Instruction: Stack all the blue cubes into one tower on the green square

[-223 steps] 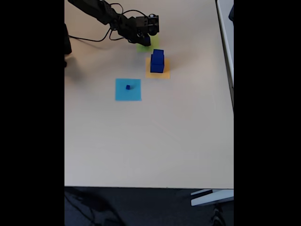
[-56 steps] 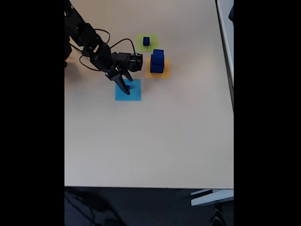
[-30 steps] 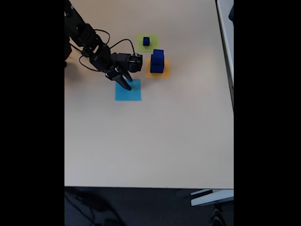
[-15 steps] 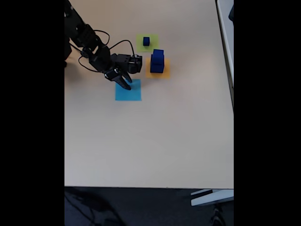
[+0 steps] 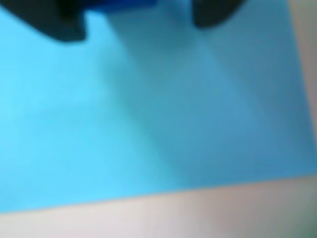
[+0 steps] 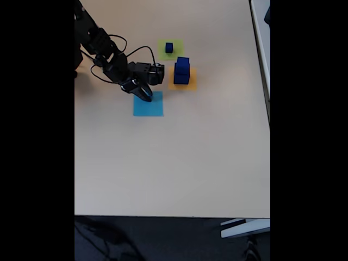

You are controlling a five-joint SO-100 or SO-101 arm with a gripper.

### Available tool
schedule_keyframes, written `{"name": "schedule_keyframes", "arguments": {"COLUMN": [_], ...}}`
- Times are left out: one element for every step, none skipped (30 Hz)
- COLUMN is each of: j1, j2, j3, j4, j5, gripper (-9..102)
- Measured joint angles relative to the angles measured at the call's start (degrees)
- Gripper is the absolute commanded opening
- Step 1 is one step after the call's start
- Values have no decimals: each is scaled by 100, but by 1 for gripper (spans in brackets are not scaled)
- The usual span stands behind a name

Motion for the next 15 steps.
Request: {"name": "schedule_keyframes", "arguments": {"j1": [0, 0, 0, 0, 0, 0, 0, 0, 0, 0, 0, 0, 0, 0, 0], "j2": [0, 0, 0, 0, 0, 0, 0, 0, 0, 0, 0, 0, 0, 0, 0], "j3": [0, 0, 0, 0, 0, 0, 0, 0, 0, 0, 0, 0, 0, 0, 0], "j4": [9, 9, 9, 9, 9, 9, 9, 9, 9, 9, 9, 9, 9, 9, 9], "j5": [9, 18, 18, 18, 18, 18, 18, 18, 18, 18, 18, 18, 18, 18, 18], "gripper": [4, 4, 4, 4, 4, 4, 4, 4, 4, 4, 3, 3, 1, 1, 1]}}
